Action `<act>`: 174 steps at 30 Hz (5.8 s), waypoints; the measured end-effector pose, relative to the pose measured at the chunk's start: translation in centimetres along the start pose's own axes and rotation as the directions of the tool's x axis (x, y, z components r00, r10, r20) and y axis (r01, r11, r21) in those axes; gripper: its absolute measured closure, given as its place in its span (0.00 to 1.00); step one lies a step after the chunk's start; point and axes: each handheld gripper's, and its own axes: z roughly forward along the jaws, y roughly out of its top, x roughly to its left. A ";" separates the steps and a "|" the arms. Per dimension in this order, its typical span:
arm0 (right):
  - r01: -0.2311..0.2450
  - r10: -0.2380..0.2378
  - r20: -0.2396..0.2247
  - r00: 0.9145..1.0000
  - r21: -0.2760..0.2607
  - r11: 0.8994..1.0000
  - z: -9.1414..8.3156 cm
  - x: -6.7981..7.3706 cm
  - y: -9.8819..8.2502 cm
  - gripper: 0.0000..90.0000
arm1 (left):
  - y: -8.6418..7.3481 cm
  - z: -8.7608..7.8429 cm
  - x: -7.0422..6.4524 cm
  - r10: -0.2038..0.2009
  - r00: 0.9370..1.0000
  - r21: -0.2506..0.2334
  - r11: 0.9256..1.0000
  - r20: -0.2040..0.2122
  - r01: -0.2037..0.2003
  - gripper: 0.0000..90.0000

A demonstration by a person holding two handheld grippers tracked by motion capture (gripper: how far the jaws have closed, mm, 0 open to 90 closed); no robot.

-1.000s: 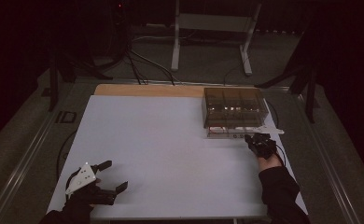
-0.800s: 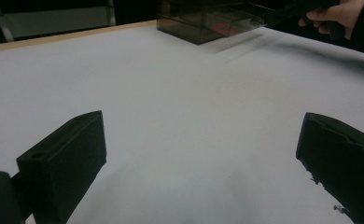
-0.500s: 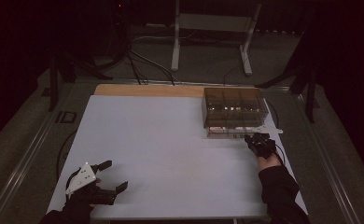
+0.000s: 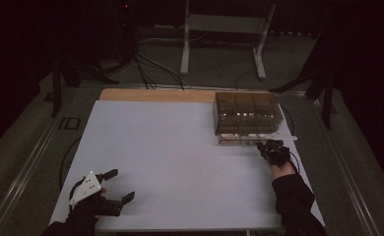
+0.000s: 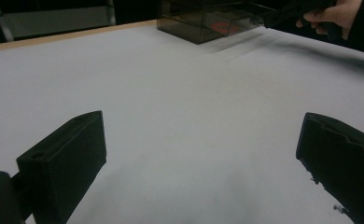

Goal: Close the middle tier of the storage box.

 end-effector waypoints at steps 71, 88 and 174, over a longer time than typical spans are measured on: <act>-0.005 0.005 0.014 1.000 0.007 1.000 0.7 -0.2 1.0 1.00 | 0.0 -0.1 0.0 -0.002 1.000 -0.003 1.000 -0.004 0.001 0.04; -0.013 0.013 0.022 1.000 0.011 1.000 1.0 -0.2 1.2 1.00 | 0.0 -0.1 0.0 -0.003 1.000 -0.003 1.000 -0.004 0.003 0.04; -0.041 0.040 0.040 0.998 0.033 0.999 3.0 -1.1 3.0 1.00 | -0.1 -0.2 0.0 -0.002 1.000 -0.002 1.000 -0.004 0.002 0.04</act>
